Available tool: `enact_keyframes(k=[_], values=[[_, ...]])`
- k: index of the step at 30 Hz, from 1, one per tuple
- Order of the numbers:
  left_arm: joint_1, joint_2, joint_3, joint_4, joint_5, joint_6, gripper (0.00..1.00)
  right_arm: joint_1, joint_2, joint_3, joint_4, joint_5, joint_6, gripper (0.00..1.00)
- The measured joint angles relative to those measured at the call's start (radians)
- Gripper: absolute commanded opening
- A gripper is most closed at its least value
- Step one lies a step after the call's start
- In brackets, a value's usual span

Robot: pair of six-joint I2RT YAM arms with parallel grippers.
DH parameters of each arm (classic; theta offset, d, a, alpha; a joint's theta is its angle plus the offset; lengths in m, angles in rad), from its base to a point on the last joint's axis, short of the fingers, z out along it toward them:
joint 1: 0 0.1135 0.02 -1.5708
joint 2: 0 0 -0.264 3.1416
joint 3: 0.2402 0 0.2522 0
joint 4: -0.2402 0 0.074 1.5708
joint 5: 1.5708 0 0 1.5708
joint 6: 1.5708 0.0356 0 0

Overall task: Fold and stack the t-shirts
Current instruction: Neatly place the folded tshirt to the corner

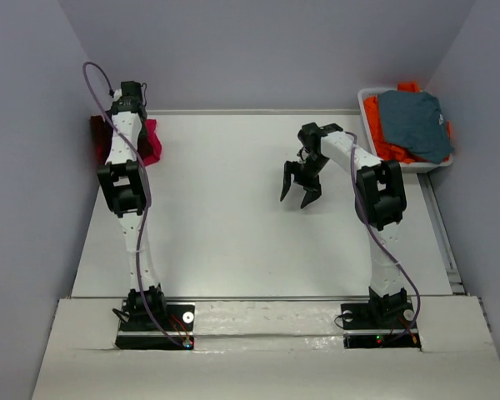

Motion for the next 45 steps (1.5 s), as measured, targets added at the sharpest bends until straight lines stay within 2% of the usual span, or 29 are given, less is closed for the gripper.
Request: enact_keyframes(k=[6,12,29,45], values=[[-0.097,-0.001,-0.013,0.033,-0.058,0.024,0.76,0.0,0.0,-0.016,0.005,0.0,-0.01,0.77],[-0.136,-0.024,-0.021,0.048,-0.091,0.032,0.76,0.0,0.0,-0.034,0.016,0.0,-0.025,0.77],[-0.097,-0.042,-0.024,0.034,-0.126,0.015,0.75,0.0,-0.001,-0.063,0.024,0.0,-0.031,0.77],[-0.005,0.077,-0.021,-0.024,-0.118,-0.049,0.73,0.0,-0.003,-0.089,0.035,0.0,-0.031,0.77]])
